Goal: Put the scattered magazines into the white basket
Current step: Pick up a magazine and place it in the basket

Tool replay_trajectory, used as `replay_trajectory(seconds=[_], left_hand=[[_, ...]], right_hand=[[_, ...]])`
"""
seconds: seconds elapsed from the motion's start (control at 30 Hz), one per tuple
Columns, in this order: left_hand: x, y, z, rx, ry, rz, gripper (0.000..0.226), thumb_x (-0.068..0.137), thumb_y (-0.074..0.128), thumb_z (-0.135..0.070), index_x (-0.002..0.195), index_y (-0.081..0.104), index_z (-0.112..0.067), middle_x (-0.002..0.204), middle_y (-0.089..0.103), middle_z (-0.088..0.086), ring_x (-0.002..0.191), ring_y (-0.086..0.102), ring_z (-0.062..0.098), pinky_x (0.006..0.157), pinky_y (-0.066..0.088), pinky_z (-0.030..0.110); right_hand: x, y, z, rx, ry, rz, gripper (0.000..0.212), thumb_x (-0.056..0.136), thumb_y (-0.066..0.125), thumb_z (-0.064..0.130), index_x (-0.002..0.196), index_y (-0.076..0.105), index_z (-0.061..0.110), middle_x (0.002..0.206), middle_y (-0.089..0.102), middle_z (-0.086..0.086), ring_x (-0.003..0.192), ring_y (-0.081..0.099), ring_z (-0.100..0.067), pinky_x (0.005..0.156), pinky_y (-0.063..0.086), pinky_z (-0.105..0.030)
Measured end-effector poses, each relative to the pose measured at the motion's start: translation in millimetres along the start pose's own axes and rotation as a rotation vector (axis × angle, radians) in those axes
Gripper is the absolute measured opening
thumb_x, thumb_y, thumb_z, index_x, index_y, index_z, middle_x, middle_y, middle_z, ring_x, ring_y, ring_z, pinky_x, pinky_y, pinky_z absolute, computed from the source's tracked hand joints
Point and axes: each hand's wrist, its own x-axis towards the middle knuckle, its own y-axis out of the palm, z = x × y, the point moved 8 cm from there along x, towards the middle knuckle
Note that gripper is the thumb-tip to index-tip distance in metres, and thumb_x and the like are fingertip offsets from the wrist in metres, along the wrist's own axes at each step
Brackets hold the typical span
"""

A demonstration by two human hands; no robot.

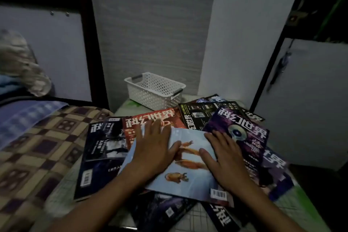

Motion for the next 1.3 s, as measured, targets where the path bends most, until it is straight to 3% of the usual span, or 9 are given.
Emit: replay_trajectory(seconds=[0.13,0.27,0.43,0.57,0.77,0.83,1.03,1.2,1.3], left_hand=[[-47.5,13.9,25.8,-0.047,0.137,0.181,0.082,0.074,0.021,-0.09,0.145,0.025,-0.048,0.161,0.021,-0.008,0.148,0.016,0.023,0.118,0.013,0.048],[-66.3,0.5,43.7,-0.193,0.299,0.389,0.093,0.062,0.05,-0.091,0.139,0.002,-0.07,0.158,-0.009,-0.028,0.148,-0.012,0.003,0.119,-0.006,0.037],[-68.0,-19.5,39.9,-0.243,0.309,0.378,0.082,0.07,0.058,-0.079,0.142,0.024,-0.061,0.159,0.005,-0.031,0.144,-0.007,-0.006,0.118,0.0,0.032],[-66.5,-24.2,37.8,-0.225,0.378,0.358,0.07,0.071,0.053,-0.083,0.135,0.041,-0.059,0.151,0.018,-0.041,0.14,0.003,-0.016,0.118,0.01,0.026],[-46.4,-33.5,41.2,-0.119,0.426,0.214,0.053,0.08,0.051,-0.073,0.129,0.052,-0.055,0.143,0.039,-0.035,0.139,0.017,-0.009,0.12,0.008,0.037],[-30.5,-42.8,47.5,-0.097,0.376,0.034,0.048,0.082,0.052,-0.068,0.128,0.053,-0.053,0.145,0.045,-0.025,0.138,0.027,0.001,0.117,0.021,0.052],[62.2,-91.8,104.7,-0.639,-0.043,-0.518,0.053,0.082,0.073,-0.024,0.125,0.047,-0.042,0.13,0.051,-0.012,0.116,0.052,0.008,0.094,0.046,0.033],[166.0,-51.0,106.8,-0.34,0.085,-0.224,0.053,0.081,0.06,-0.049,0.13,0.053,-0.03,0.146,0.045,0.0,0.134,0.042,0.022,0.11,0.036,0.043],[190.1,-10.3,111.8,-0.209,0.157,-0.118,0.056,0.082,0.045,-0.065,0.123,0.063,-0.031,0.138,0.056,-0.002,0.129,0.047,0.019,0.108,0.035,0.038]], right_hand=[[2.5,-9.9,11.6,-0.19,-0.087,-0.048,0.071,0.086,0.016,0.069,0.142,0.037,0.031,0.147,0.041,0.001,0.137,0.03,-0.023,0.114,0.024,-0.042],[29.1,-17.8,24.6,-0.309,-0.143,0.009,0.07,0.08,0.02,0.076,0.125,0.045,0.029,0.122,0.051,-0.002,0.111,0.048,-0.024,0.093,0.039,-0.04],[68.1,-15.8,45.6,-0.28,-0.132,0.275,0.082,0.061,0.042,0.088,0.123,0.054,0.035,0.125,0.056,0.003,0.111,0.054,-0.018,0.091,0.043,-0.038],[82.8,-13.3,35.8,0.169,0.009,0.473,0.042,0.064,0.081,0.055,0.091,0.07,0.026,0.092,0.074,0.01,0.078,0.071,-0.008,0.068,0.055,-0.025],[82.2,-8.3,39.5,0.527,0.093,0.848,0.026,0.088,0.07,0.018,0.114,0.07,0.018,0.106,0.077,-0.006,0.097,0.073,-0.026,0.092,0.056,-0.043],[98.1,-26.5,41.3,0.663,0.073,0.713,0.022,0.088,0.069,0.01,0.108,0.073,0.014,0.103,0.077,-0.011,0.094,0.074,-0.029,0.085,0.058,-0.04],[181.2,-96.5,46.1,1.222,0.061,-0.109,0.019,0.083,0.067,0.008,0.101,0.073,0.008,0.08,0.078,-0.002,0.066,0.073,-0.018,0.058,0.058,-0.027],[277.8,-84.1,76.7,1.18,0.066,-0.169,0.027,0.085,0.06,-0.003,0.092,0.068,0.021,0.075,0.075,0.012,0.059,0.071,-0.004,0.045,0.052,-0.018],[319.0,-51.6,77.1,1.061,0.079,-0.238,0.02,0.086,0.066,0.011,0.091,0.066,0.031,0.091,0.074,0.005,0.073,0.071,-0.009,0.063,0.06,-0.03]])
